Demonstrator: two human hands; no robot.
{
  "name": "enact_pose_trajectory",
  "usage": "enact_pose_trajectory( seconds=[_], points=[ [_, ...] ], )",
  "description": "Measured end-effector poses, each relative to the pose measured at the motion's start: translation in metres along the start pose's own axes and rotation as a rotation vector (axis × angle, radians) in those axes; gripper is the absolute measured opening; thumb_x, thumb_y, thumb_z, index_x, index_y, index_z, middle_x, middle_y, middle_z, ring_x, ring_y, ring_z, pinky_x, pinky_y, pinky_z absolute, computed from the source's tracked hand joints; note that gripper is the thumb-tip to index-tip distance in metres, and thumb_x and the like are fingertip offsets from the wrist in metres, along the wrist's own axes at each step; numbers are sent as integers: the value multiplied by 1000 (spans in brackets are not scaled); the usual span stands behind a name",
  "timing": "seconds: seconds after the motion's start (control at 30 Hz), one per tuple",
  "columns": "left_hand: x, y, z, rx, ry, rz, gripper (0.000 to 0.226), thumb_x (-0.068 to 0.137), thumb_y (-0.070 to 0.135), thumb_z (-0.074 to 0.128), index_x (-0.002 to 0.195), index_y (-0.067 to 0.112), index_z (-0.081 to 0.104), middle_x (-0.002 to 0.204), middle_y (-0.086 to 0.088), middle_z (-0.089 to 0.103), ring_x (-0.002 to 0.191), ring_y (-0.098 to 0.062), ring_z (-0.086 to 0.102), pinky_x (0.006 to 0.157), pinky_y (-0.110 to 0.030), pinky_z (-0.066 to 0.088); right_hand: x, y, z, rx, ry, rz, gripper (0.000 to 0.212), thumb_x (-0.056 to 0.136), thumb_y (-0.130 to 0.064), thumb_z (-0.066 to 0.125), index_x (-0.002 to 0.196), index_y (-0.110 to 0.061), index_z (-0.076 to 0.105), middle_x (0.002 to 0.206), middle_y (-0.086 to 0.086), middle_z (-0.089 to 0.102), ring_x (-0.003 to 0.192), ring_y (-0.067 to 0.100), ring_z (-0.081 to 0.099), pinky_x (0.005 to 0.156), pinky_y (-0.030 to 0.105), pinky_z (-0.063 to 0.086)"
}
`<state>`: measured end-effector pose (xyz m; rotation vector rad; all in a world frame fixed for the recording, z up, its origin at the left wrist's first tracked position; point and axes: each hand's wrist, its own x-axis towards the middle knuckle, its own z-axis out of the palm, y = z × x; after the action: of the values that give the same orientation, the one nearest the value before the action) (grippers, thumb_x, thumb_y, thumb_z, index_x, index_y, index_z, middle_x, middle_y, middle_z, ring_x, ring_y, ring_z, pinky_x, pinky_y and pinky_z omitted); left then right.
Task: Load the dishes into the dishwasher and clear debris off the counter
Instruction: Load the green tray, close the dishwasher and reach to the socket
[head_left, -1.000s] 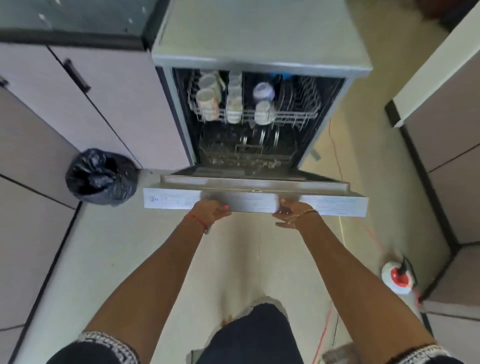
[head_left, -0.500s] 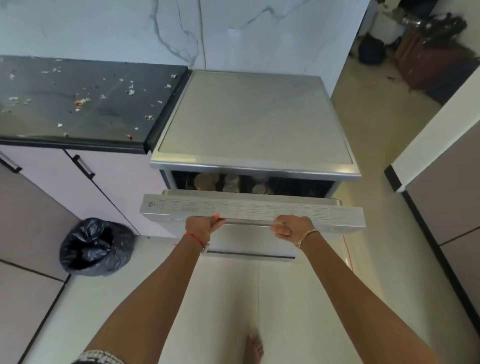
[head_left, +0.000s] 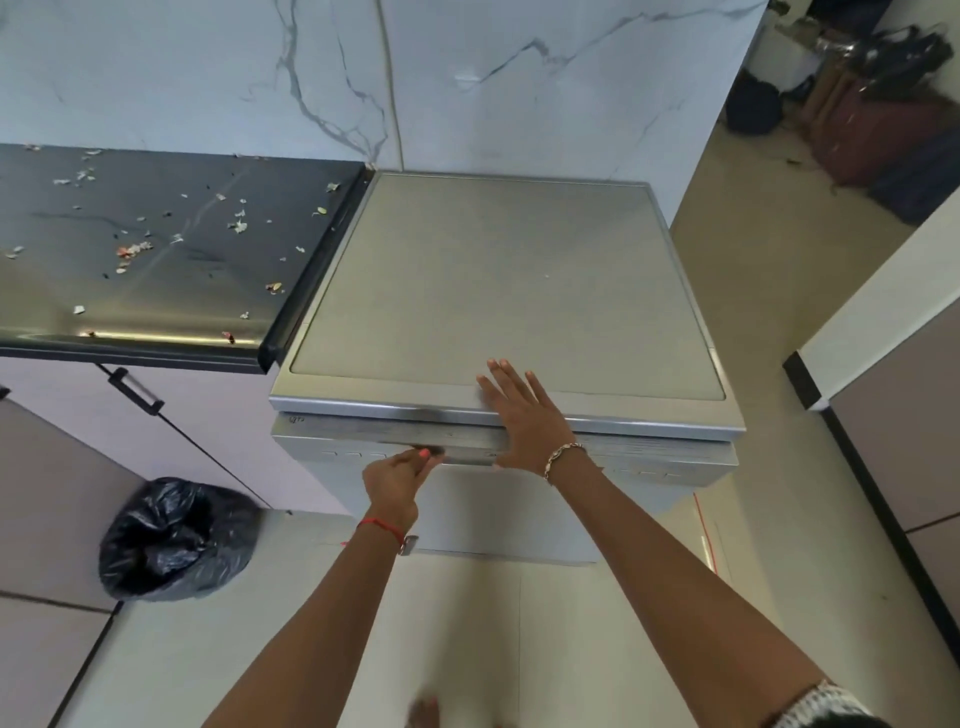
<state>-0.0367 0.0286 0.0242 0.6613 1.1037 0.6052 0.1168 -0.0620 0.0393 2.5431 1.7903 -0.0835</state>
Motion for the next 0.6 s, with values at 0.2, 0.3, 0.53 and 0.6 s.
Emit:
enact_pose_trajectory(
  seconds=[0.2, 0.3, 0.53, 0.6],
  points=[
    [24, 9, -16, 893, -185, 482, 7, 75, 4, 74, 79, 5, 69, 74, -6, 68, 76, -27, 67, 75, -41, 57, 22, 18, 2, 22, -85, -44, 105, 76, -55, 61, 148, -20, -9, 156, -1, -15, 144, 14, -10, 116, 36, -6],
    [31, 20, -6, 1369, -203, 1046, 33, 64, 20, 83, 87, 12, 61, 86, 1, 60, 88, -19, 52, 68, -33, 51, 20, 21, 7, 28, -47, -65, 98, 81, -53, 55, 148, -20, -8, 156, -1, -12, 145, 14, -7, 116, 36, -4],
    [75, 41, 17, 1972, -447, 1297, 113, 44, 43, 89, 136, 9, 34, 140, -16, 46, 128, -38, 44, 99, -58, 34, 21, 23, 7, 37, -18, -69, 97, 80, -52, 59, 148, -18, -1, 157, -1, -2, 145, 16, 0, 117, 38, -1],
    [76, 41, 14, 2004, -459, 1317, 110, 50, 47, 86, 139, 10, 32, 143, -15, 43, 129, -37, 43, 99, -56, 37, 21, 22, 9, 9, -20, -60, 106, 69, -54, 68, 149, -17, 8, 156, 1, 10, 144, 18, 12, 116, 40, 6]
  ],
)
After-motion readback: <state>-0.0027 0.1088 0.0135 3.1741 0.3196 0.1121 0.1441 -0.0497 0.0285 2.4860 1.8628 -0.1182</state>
